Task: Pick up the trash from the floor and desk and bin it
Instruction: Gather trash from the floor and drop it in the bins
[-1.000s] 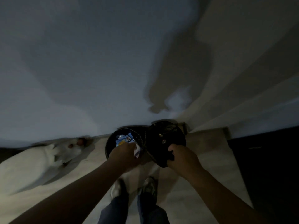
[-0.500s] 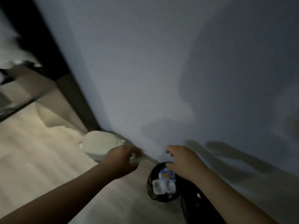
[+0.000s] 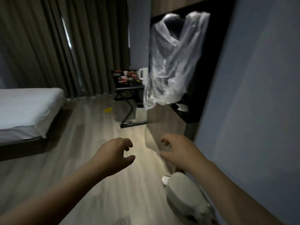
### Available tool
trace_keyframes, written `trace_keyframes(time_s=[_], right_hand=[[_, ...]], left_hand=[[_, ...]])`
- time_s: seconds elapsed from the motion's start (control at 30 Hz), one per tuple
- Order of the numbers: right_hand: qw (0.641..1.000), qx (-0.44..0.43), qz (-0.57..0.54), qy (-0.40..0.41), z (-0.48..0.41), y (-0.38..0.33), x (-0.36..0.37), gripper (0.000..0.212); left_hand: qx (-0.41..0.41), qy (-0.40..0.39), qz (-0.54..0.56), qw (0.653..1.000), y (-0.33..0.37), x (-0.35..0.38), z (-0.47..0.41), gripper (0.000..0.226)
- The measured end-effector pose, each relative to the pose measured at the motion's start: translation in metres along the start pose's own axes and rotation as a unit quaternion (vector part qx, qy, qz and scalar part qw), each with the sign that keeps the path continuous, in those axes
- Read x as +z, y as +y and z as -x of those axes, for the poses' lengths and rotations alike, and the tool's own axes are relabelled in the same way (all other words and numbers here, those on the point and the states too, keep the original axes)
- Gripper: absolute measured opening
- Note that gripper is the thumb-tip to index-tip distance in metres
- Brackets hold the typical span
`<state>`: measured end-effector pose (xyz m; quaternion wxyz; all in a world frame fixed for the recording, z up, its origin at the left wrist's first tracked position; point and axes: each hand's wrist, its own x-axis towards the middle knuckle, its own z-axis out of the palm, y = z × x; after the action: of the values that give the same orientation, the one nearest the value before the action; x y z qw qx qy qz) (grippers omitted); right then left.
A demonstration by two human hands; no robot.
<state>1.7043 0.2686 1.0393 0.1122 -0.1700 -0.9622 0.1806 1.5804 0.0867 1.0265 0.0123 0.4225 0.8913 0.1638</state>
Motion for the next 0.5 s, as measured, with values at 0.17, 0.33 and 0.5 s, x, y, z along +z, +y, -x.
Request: trace_keyframes(time_s=[0.17, 0.33, 0.5], right_hand=[[0.998, -0.061, -0.017, 0.015, -0.074, -0.080, -0.002, 0.040], [0.993, -0.114, -0.018, 0.038, -0.148, -0.119, -0.002, 0.037], [0.986, -0.163, 0.013, 0.027, -0.232, -0.136, 0.004, 0.038]], left_hand=[[-0.033, 0.065, 0.004, 0.997, -0.065, -0.059, -0.007, 0.039], [-0.053, 0.112, 0.002, 0.992, -0.109, -0.092, -0.037, 0.041], [-0.089, 0.141, -0.013, 0.986, -0.152, -0.114, -0.080, 0.040]])
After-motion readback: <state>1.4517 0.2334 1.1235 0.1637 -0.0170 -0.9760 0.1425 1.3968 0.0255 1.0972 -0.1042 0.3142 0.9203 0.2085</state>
